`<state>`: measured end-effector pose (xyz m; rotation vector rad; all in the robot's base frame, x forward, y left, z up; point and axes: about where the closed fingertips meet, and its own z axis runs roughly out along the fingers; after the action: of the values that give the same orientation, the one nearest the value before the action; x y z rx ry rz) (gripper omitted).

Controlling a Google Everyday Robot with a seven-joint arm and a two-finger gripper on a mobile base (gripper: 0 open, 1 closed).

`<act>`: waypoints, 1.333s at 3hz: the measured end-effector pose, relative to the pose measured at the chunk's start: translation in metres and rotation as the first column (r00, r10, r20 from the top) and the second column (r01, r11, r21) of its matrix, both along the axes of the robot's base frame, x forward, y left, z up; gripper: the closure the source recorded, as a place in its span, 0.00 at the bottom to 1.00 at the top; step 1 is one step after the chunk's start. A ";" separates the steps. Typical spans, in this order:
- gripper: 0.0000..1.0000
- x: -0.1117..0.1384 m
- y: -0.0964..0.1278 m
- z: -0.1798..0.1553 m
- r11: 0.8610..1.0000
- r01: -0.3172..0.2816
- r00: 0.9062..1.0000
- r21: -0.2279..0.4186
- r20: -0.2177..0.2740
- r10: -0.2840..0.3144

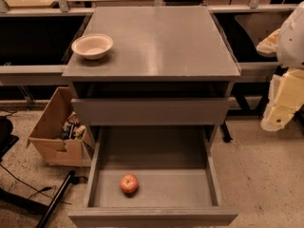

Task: Pick apple from middle drawer and place on counter

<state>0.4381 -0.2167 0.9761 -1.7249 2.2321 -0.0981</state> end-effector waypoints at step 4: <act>0.00 -0.002 0.059 -0.184 0.882 -0.126 0.990 0.455 0.000 0.141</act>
Offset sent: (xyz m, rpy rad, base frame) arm 0.0048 0.0237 -0.0319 0.1399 -0.0582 0.0453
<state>0.4361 -0.1581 0.7921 -1.6113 1.9433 0.4542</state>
